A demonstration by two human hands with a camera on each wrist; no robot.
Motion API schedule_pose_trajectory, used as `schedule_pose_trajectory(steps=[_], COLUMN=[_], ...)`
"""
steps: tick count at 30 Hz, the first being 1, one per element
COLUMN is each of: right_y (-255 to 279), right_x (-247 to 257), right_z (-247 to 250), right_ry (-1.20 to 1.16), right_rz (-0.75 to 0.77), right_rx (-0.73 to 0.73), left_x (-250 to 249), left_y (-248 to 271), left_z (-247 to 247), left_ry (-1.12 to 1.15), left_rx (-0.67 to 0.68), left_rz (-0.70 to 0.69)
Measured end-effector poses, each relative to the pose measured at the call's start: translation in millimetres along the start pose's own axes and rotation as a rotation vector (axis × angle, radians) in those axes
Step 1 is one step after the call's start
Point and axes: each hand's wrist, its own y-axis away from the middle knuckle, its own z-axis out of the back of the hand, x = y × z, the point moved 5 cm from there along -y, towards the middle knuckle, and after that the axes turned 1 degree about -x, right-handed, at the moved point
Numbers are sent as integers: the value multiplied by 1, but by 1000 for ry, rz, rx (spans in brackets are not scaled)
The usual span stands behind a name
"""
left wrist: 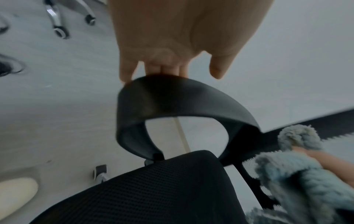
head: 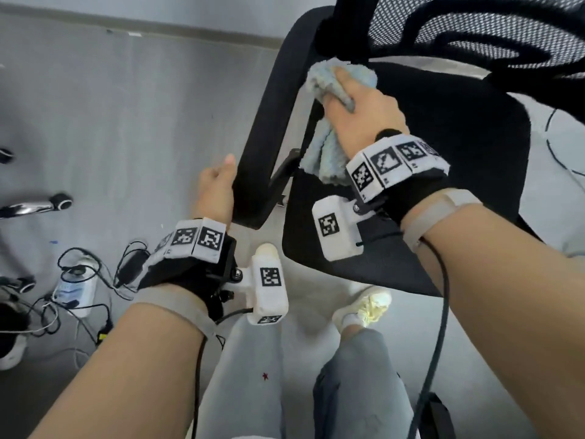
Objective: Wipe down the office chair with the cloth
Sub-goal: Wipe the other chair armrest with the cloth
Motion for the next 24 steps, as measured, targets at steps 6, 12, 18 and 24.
schedule_pose_trajectory(steps=[6, 12, 18, 24], right_y=[55, 118, 161, 179], right_x=[-112, -232, -327, -417], right_z=[81, 149, 183, 171], right_ry=[-43, -80, -131, -306], right_rz=[-56, -154, -272, -386], right_rx=[-101, -205, -276, -229], left_x=[-61, -53, 0, 43], left_y=[57, 134, 205, 265], left_z=[-64, -234, -352, -421], left_ry=[-21, -40, -149, -266], left_rx=[-251, 252, 653, 951], left_rz=[-477, -433, -186, 93])
